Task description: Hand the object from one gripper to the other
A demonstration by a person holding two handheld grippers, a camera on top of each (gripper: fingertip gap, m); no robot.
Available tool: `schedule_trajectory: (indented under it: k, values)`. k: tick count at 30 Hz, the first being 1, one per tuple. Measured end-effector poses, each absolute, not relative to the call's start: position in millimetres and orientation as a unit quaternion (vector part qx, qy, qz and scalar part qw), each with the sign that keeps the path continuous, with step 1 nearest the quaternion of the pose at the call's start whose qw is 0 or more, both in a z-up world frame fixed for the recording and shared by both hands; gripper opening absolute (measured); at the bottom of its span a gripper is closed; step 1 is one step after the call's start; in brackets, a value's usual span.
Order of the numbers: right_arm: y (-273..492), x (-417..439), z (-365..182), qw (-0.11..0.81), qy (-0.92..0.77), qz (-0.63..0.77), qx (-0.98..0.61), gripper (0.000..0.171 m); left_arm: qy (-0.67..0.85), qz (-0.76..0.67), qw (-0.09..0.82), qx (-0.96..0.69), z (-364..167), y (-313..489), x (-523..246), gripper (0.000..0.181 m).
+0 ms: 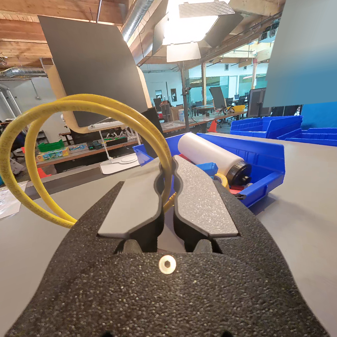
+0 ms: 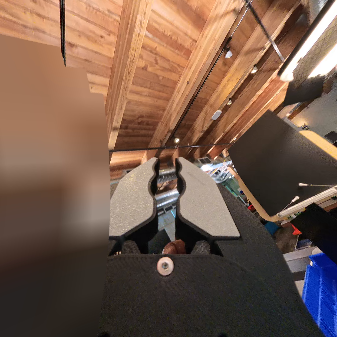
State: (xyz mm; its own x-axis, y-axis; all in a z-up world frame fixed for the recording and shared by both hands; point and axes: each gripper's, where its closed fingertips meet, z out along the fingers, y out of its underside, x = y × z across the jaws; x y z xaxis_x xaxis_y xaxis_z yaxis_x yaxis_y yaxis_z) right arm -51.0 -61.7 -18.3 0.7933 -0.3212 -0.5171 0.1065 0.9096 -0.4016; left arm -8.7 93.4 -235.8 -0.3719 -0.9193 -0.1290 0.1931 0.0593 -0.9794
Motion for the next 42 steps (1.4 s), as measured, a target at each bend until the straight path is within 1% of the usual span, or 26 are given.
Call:
schedule_trajectory:
  k: [1,3,6,8,10,14,15,17,20,22,23,24,26,29,32,33,34,36,38,42]
  values:
    - [-49,-42,-26,0.927,0.289,-0.111,-0.210,0.017,0.564,-0.612,0.453,-0.320,-235,92,-9,0.006]
    - [-25,-26,-42,0.920,0.248,-0.110,-0.282,0.019,0.554,-0.641,0.428,-0.314,-231,89,-12,0.006]
    - [5,1,-78,0.874,0.187,-0.171,-0.414,0.022,0.527,-0.705,0.362,-0.305,-219,86,-16,0.006]
    - [26,16,-114,0.822,0.144,-0.194,-0.516,0.031,0.516,-0.740,0.313,-0.297,-206,84,-13,0.006]
    - [36,29,-150,0.779,0.131,-0.206,-0.578,0.040,0.513,-0.765,0.266,-0.282,-185,81,-6,0.007]
    - [38,37,-187,0.758,0.124,-0.220,-0.601,0.045,0.530,-0.788,0.224,-0.218,-141,63,17,0.006]
    - [40,37,-191,0.749,0.107,-0.238,-0.609,0.049,0.543,-0.792,0.204,-0.193,-137,54,22,0.006]
    - [38,39,-193,0.727,0.076,-0.298,-0.613,0.058,0.548,-0.812,0.125,-0.158,-135,35,25,0.006]
    - [37,38,-197,0.692,0.023,-0.368,-0.620,0.062,0.509,-0.850,0.014,-0.136,-138,21,20,0.007]
    - [40,38,-203,0.662,-0.015,-0.409,-0.628,0.061,0.485,-0.866,-0.043,-0.116,-136,20,8,0.006]
    - [41,37,-206,0.650,-0.030,-0.427,-0.628,0.058,0.478,-0.869,-0.060,-0.112,-136,20,5,0.007]
    - [40,37,-207,0.639,-0.039,-0.447,-0.625,0.048,0.473,-0.871,-0.074,-0.111,-137,21,3,0.007]
    - [40,36,-210,0.625,-0.052,-0.471,-0.621,0.014,0.462,-0.876,-0.093,-0.105,-137,23,-1,0.006]
    - [42,34,-214,0.626,-0.048,-0.456,-0.631,0.012,0.464,-0.876,-0.077,-0.110,-140,26,2,0.008]
    - [38,38,-212,0.674,0.007,-0.368,-0.640,0.011,0.479,-0.869,-0.022,-0.122,-145,29,10,0.025]
    - [35,41,-209,0.694,0.031,-0.330,-0.638,0.011,0.496,-0.860,0.002,-0.122,-148,28,12,0.034]
    - [31,44,-205,0.713,0.056,-0.293,-0.634,0.011,0.518,-0.847,0.030,-0.119,-152,26,14,0.037]
    - [22,54,-198,0.744,0.104,-0.222,-0.621,0.011,0.558,-0.816,0.100,-0.111,-160,23,18,0.041]
    - [12,59,-188,0.778,0.148,-0.141,-0.594,0.011,0.596,-0.774,0.192,-0.091,-168,19,22,0.043]
    - [8,51,-173,0.813,0.163,0.006,-0.559,0.011,0.671,-0.637,0.379,-0.007,-193,4,23,0.045]
